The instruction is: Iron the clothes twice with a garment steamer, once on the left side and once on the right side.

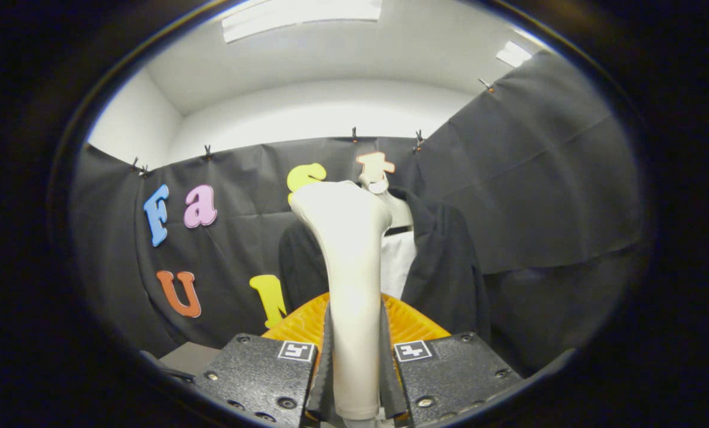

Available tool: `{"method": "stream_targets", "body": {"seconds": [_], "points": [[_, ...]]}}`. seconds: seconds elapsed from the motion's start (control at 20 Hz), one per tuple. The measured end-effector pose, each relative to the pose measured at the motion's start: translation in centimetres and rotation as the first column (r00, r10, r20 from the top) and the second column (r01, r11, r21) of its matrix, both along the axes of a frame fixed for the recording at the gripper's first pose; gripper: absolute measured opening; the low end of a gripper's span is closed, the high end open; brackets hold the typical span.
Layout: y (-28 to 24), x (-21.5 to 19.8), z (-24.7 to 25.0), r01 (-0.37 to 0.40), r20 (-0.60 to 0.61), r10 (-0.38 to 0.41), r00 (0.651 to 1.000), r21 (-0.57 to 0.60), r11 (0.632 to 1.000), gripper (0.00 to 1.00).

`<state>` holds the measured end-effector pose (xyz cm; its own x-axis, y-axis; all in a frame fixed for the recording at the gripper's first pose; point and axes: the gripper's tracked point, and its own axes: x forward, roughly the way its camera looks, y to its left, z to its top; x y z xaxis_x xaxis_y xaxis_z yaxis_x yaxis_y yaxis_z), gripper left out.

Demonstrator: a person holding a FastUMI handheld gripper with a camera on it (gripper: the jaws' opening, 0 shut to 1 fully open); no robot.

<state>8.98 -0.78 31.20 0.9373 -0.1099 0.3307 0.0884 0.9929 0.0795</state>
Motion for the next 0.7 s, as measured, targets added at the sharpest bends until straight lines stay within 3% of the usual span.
{"method": "stream_targets", "body": {"seconds": [0.35,0.7], "points": [[-0.2,5.4,4.4,0.026,0.083,-0.020,0.996,-0.077,0.997,0.35],[0.1,9.3,-0.3,0.014,-0.009,-0.015,1.000,-0.107,0.994,0.36]]}}
